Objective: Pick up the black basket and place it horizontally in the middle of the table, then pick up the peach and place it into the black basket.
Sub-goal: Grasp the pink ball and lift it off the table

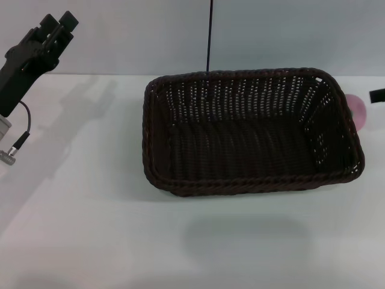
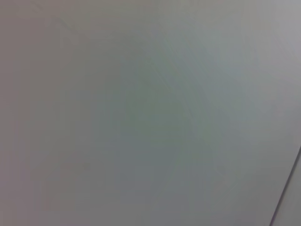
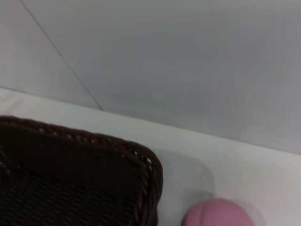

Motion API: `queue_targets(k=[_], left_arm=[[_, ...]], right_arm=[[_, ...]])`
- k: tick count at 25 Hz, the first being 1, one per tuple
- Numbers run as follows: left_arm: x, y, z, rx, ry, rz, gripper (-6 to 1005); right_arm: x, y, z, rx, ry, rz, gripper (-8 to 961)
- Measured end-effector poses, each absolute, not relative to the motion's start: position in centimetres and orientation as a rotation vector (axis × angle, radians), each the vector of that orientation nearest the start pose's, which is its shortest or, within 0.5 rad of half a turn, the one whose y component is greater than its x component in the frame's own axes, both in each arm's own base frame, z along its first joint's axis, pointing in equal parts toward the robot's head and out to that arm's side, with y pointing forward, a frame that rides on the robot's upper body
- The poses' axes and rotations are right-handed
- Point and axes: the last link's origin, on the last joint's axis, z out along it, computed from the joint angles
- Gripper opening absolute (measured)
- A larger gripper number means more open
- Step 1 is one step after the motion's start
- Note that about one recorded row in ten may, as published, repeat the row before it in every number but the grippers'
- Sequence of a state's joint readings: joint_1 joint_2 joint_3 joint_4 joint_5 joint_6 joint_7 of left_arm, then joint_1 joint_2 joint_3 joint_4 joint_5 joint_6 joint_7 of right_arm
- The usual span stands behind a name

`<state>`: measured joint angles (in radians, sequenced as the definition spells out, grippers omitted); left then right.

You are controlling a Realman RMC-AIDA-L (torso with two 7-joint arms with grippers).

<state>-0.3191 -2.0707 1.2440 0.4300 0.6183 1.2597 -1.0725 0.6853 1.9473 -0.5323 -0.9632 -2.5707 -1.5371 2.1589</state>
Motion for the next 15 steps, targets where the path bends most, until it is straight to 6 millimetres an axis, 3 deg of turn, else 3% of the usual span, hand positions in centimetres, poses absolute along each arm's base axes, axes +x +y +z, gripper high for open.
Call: queue_targets(k=[8, 12, 15], left_arm=[[-29.3, 33.0, 2.2, -1.796, -0.829, -1.283, 532], [-29.4, 32.8, 2.0, -1.797, -0.835, -1.288, 527], [-29.6, 32.6, 1.9, -1.793, -0.845, -1.293, 524]], right_arm=[[28.1, 39.7, 9.3, -2.347, 1.255, -0.053, 505], [28.3, 40.2, 8.2, -2.350, 1.265, -0.096, 647], [28.4, 40.6, 7.4, -2.356, 1.258, -0.127, 645]])
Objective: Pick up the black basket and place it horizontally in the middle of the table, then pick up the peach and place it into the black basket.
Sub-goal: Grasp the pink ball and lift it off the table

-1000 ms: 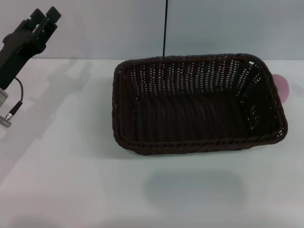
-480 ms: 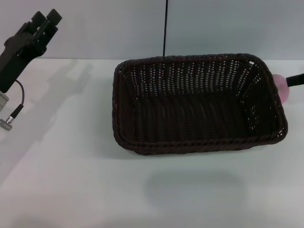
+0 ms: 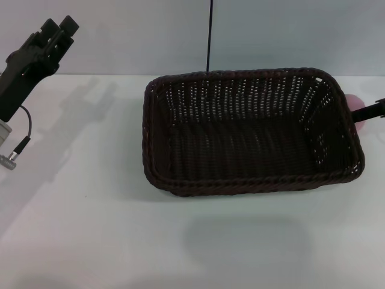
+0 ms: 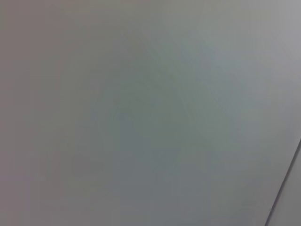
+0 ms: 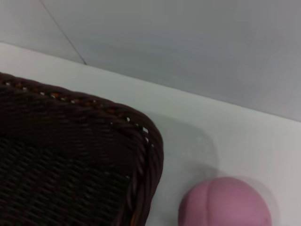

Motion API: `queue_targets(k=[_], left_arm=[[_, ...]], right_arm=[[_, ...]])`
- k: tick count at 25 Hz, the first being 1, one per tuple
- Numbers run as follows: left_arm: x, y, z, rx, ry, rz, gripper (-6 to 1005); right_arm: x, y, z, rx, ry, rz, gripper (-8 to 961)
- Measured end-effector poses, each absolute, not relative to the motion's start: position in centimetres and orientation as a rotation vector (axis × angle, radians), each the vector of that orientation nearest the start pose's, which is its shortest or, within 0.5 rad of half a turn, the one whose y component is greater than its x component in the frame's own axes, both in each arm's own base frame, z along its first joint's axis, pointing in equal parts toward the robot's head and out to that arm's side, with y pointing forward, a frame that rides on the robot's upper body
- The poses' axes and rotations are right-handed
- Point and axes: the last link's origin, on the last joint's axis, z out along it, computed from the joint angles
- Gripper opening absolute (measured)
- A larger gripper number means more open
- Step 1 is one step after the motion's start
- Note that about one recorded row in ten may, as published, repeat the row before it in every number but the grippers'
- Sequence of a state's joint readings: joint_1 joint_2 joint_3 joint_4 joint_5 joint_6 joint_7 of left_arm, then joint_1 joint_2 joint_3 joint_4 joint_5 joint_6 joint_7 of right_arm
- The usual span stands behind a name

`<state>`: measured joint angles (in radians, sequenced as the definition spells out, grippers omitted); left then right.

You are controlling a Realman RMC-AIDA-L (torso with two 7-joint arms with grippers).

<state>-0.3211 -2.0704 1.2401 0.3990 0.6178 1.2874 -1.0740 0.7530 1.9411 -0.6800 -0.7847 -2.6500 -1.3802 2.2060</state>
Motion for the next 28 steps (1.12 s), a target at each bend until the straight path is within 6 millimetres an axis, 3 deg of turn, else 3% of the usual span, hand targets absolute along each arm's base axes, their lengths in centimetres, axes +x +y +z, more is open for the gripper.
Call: queue_targets(k=[5, 16, 28], left_arm=[[-29.8, 32.3, 1.9, -1.782, -0.854, -1.307, 518], [-30.1, 31.9, 1.8, -1.766, -0.873, -1.323, 506], [-30.2, 31.7, 1.8, -1.763, -0.878, -1.335, 493]], right_arm=[[28.2, 41.2, 6.1, -2.363, 1.240, -0.163, 641], [28.4, 41.5, 5.8, -2.347, 1.223, -0.222, 638], [29.0, 41.0, 5.4, -2.341, 1.231, -0.255, 231]])
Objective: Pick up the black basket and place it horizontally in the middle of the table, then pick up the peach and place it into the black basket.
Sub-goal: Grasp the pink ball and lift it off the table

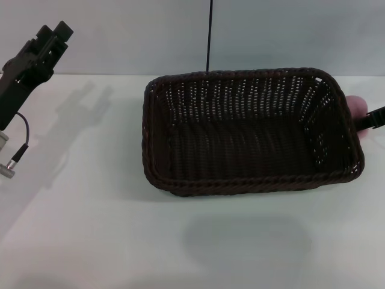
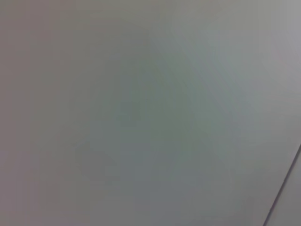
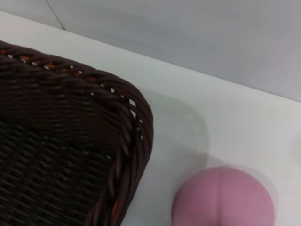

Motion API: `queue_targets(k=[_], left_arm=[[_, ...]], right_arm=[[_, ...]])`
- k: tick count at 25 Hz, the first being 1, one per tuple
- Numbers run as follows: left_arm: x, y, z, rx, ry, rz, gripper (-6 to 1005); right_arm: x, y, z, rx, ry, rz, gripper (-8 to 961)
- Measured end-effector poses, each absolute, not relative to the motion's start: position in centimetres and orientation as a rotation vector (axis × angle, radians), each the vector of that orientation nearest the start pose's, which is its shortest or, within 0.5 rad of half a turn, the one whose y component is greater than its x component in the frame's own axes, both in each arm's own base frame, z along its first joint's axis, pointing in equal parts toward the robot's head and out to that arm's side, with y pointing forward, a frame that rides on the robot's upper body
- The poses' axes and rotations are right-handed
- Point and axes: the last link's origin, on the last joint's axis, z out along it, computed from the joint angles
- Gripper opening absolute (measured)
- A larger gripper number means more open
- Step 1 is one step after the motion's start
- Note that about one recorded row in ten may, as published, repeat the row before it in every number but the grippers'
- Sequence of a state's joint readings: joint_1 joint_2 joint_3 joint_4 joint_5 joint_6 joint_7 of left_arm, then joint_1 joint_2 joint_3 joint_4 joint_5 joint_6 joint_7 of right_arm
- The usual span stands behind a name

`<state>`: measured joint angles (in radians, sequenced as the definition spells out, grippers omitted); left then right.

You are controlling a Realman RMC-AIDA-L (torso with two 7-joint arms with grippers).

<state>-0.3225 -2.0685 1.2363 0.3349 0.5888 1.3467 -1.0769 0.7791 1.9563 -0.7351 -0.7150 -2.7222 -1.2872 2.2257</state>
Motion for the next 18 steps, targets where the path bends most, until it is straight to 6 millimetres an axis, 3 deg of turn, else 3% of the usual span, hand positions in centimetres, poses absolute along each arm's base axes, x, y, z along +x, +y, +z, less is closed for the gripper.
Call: queue_targets(k=[7, 18], left_arm=[[-30.2, 31.5, 1.8, -1.763, -0.875, -1.340, 485], [-30.1, 31.5, 1.9, -1.766, -0.866, -1.347, 473]], right_arm=[[28.8, 40.8, 5.8, -2.318, 1.228, -0.214, 124], [29.3, 39.4, 7.7, -2.245, 1.240, -0.053, 93]])
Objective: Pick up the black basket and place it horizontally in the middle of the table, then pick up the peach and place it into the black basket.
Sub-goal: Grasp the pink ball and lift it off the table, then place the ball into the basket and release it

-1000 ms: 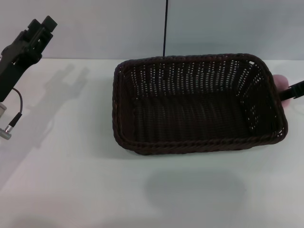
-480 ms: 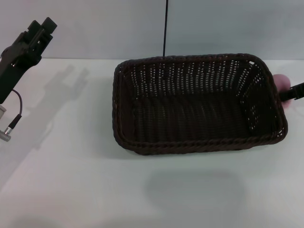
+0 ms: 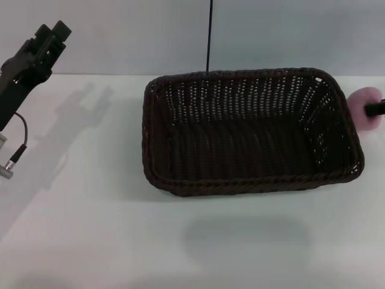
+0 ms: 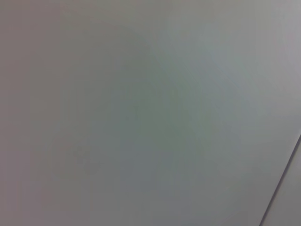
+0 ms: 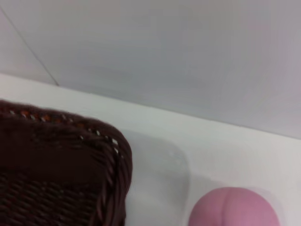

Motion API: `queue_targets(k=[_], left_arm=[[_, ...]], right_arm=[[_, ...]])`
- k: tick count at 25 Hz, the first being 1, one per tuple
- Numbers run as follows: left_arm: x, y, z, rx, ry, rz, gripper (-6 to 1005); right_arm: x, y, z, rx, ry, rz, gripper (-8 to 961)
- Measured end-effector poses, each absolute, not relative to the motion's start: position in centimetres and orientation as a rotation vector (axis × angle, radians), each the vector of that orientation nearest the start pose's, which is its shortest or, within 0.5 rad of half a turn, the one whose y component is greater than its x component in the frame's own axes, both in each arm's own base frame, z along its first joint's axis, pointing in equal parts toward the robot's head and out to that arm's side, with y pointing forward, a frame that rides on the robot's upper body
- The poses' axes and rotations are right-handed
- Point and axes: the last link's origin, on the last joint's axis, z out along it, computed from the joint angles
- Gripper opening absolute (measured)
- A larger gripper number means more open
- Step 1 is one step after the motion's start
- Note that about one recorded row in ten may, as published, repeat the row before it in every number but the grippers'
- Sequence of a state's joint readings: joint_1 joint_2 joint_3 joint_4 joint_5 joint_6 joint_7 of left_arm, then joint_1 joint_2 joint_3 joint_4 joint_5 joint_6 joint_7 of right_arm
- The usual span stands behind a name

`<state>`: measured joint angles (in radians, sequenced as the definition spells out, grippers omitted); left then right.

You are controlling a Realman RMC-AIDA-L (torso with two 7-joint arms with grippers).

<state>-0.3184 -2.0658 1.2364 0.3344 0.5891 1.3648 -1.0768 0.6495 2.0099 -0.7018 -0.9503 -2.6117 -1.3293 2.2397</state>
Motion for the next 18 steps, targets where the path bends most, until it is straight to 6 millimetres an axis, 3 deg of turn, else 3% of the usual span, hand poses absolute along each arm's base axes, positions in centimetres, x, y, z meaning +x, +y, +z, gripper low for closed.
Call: queue_targets(k=[4, 10, 18], left_arm=[[-30.1, 31.3, 2.0, -1.771, -0.859, -1.353, 469], [-30.2, 31.3, 2.1, -1.768, -0.859, -1.352, 458], [-30.2, 31.1, 2.0, -1.773, -0.867, -1.353, 447]], right_arm=[[28.9, 39.0, 9.2, -2.216, 1.239, 0.110, 93], [27.8, 38.7, 10.5, -2.197, 1.192, 0.216, 92], [23.3, 38.2, 11.3, -2.310, 1.100, 0.441, 101]])
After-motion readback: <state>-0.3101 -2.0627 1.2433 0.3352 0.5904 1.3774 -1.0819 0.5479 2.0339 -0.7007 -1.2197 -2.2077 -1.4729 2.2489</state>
